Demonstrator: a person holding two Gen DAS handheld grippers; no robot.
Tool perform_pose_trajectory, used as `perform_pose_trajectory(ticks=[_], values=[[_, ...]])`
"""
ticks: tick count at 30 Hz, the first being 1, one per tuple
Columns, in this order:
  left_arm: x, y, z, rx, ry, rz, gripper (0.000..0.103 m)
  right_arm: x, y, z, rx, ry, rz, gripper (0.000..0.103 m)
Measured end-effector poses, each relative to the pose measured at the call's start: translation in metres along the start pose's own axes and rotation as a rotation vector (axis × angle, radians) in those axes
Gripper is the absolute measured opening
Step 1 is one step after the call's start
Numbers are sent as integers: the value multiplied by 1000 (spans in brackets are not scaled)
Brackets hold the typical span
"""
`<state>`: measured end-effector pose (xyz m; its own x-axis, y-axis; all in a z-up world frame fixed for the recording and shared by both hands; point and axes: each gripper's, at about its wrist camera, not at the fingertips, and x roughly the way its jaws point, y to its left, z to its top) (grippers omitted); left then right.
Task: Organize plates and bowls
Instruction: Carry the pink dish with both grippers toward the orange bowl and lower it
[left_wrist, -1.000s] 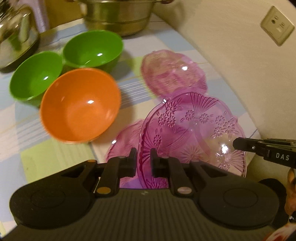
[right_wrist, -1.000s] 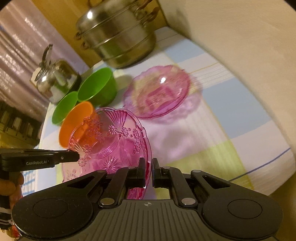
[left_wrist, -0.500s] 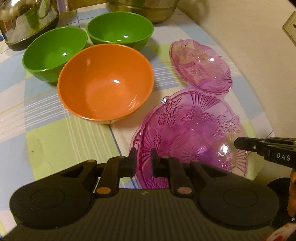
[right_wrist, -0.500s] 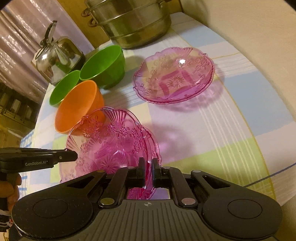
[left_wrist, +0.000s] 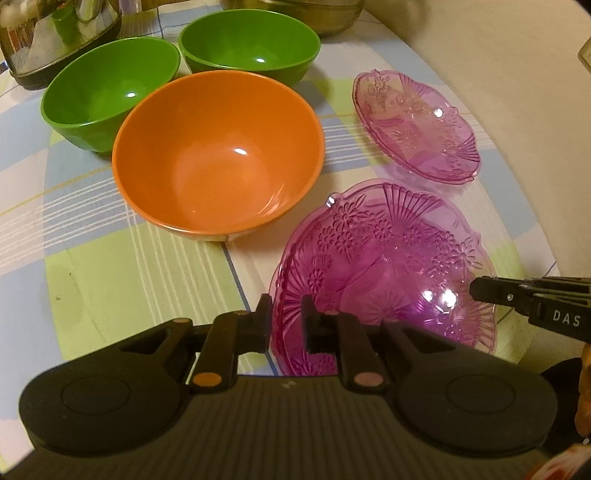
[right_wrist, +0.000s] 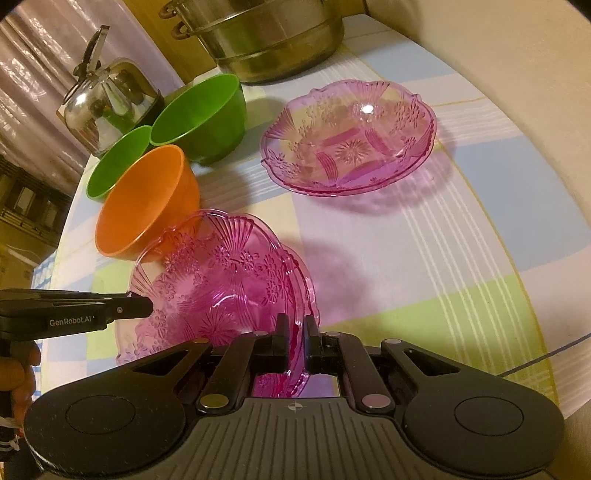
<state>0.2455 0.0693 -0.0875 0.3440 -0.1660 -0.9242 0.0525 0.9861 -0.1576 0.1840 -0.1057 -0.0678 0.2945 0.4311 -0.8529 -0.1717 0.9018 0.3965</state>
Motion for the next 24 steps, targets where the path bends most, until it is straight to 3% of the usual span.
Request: perform_pose_trajectory(ticks=[24], values=[[3,-5,2,26,-7,16,20,2,0,0,-10,-1,-17,7]])
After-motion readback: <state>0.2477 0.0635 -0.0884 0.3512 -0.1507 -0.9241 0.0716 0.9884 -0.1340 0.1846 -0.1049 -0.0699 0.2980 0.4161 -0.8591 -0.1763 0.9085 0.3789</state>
